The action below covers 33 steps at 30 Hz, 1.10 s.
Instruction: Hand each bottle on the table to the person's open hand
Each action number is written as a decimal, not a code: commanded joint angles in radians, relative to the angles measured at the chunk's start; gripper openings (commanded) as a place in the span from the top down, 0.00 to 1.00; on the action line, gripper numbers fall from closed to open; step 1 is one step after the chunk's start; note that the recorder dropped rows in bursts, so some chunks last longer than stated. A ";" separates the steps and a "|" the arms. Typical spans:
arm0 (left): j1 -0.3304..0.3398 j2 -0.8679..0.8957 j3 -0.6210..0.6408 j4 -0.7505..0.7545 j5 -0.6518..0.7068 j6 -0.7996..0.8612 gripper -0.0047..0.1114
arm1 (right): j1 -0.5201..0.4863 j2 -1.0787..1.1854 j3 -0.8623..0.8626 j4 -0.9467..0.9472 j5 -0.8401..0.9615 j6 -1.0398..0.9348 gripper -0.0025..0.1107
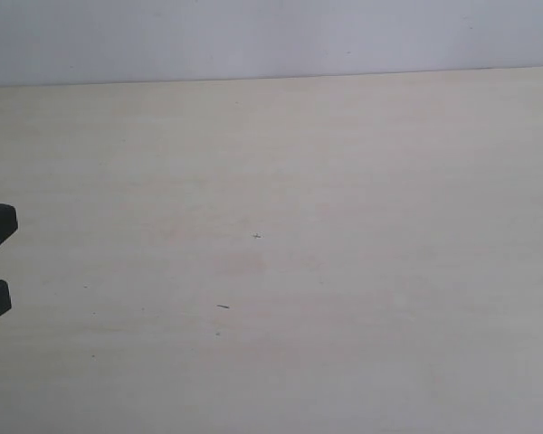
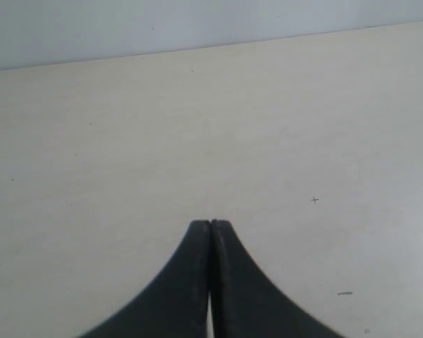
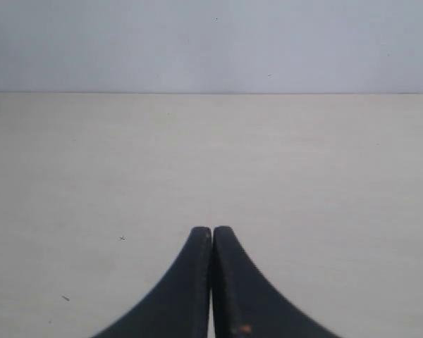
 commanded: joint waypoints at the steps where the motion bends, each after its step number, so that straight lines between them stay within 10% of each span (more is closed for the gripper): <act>1: 0.001 -0.005 0.005 -0.005 -0.003 -0.006 0.96 | -0.002 -0.008 0.005 0.000 -0.001 -0.009 0.97; 27: 0.003 -0.007 0.005 -0.005 -0.003 -0.005 0.96 | -0.002 -0.008 0.005 0.000 -0.001 -0.009 0.97; 33: 0.102 -0.087 0.005 0.020 0.010 -0.003 0.96 | -0.002 -0.008 0.005 0.000 -0.001 -0.009 0.97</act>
